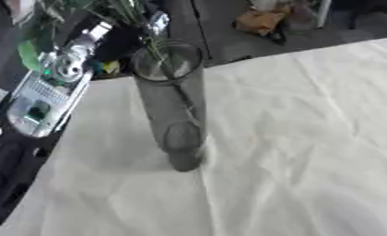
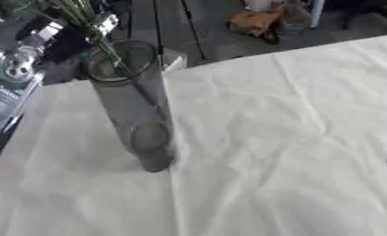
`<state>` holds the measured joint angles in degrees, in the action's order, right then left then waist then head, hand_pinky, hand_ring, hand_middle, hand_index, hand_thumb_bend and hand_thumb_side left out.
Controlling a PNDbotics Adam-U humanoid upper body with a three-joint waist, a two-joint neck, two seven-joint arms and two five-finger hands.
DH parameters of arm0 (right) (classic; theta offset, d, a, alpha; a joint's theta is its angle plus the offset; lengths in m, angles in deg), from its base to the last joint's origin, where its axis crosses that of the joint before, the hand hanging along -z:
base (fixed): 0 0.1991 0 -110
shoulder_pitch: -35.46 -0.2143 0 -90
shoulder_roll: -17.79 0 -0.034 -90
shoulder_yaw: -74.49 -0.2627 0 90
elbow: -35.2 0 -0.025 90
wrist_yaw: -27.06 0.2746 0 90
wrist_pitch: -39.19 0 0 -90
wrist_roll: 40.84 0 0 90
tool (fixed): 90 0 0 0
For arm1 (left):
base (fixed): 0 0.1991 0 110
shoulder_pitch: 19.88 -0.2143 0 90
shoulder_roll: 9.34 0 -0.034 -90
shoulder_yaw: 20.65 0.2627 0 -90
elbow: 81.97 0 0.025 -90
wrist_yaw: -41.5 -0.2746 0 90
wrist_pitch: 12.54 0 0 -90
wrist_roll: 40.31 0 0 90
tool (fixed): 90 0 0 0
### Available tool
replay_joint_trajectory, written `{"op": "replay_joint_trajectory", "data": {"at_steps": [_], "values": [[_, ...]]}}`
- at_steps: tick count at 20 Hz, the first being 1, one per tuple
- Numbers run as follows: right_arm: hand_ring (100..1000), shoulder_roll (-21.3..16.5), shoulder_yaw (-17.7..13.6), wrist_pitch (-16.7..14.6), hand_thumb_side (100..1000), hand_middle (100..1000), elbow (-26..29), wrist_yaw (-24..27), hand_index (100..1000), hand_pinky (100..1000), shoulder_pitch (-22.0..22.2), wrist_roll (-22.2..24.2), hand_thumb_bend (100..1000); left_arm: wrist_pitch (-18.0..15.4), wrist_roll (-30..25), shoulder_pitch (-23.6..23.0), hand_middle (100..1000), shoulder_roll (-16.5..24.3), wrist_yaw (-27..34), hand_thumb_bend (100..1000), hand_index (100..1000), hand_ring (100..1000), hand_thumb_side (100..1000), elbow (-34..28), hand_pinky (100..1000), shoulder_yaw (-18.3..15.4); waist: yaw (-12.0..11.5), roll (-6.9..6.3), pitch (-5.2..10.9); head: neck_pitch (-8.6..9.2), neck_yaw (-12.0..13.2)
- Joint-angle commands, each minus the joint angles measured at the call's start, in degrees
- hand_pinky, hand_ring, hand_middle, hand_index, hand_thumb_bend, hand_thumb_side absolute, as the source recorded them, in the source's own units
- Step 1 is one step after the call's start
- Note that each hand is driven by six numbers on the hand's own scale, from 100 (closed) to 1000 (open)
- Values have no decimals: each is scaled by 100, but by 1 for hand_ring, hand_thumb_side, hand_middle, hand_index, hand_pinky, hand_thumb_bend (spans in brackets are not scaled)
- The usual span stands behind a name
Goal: Arrange flowers into the vase.
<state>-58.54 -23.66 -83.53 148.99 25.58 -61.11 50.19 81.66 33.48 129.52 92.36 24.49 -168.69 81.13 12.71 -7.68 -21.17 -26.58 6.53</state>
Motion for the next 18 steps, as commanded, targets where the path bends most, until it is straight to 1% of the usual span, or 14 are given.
{"op": "replay_joint_trajectory", "data": {"at_steps": [1, 2, 3, 8, 9, 10, 11, 15, 18], "values": [[826, -82, -39, 21, 1000, 693, 80, 34, 913, 736, -24, 9, 100, -71, -369, 99, 838, 240, -97, 100, 1000, 777, 1000, -107, 664, -94, -7, -22, 227, -42, 14], [826, -85, -38, 23, 1000, 693, 80, 38, 913, 736, -22, 12, 100, -98, -504, 105, 838, 256, -143, 100, 1000, 777, 1000, -112, 664, -104, -9, -22, 232, -57, 16], [826, -87, -37, 28, 1000, 693, 80, 41, 913, 736, -20, 16, 100, -129, -638, 112, 854, 275, -194, 100, 1000, 793, 1000, -122, 689, -116, -13, -24, 237, -73, 18], [826, -100, -31, 63, 1000, 692, 80, 57, 913, 737, -2, 40, 100, -300, -1270, 132, 885, 380, -426, 100, 1000, 828, 1000, -166, 741, -160, -34, -34, 272, -127, 25], [826, -106, -31, 67, 1000, 692, 80, 63, 913, 736, 1, 43, 100, -321, -1408, 135, 887, 390, -453, 126, 1000, 833, 1000, -163, 749, -165, -36, -38, 279, -131, 27], [826, -111, -31, 71, 1000, 692, 80, 68, 913, 736, 4, 45, 100, -334, -1536, 139, 887, 396, -467, 126, 1000, 833, 1000, -158, 749, -175, -39, -40, 285, -134, 27], [826, -116, -32, 74, 1000, 692, 80, 74, 913, 736, 6, 47, 100, -338, -1640, 146, 883, 402, -476, 322, 1000, 831, 1000, -154, 747, -191, -42, -44, 292, -139, 30], [826, -130, -34, 102, 1000, 691, 80, 97, 913, 736, 10, 57, 100, -338, -1832, 167, 886, 435, -517, 434, 1000, 834, 1000, -183, 752, -243, -50, -54, 316, -148, 38], [826, -137, -39, 117, 1000, 690, 80, 112, 913, 736, 10, 58, 100, -365, -1845, 174, 890, 451, -597, 473, 1000, 837, 1000, -220, 758, -259, -56, -60, 328, -149, 51]]}}
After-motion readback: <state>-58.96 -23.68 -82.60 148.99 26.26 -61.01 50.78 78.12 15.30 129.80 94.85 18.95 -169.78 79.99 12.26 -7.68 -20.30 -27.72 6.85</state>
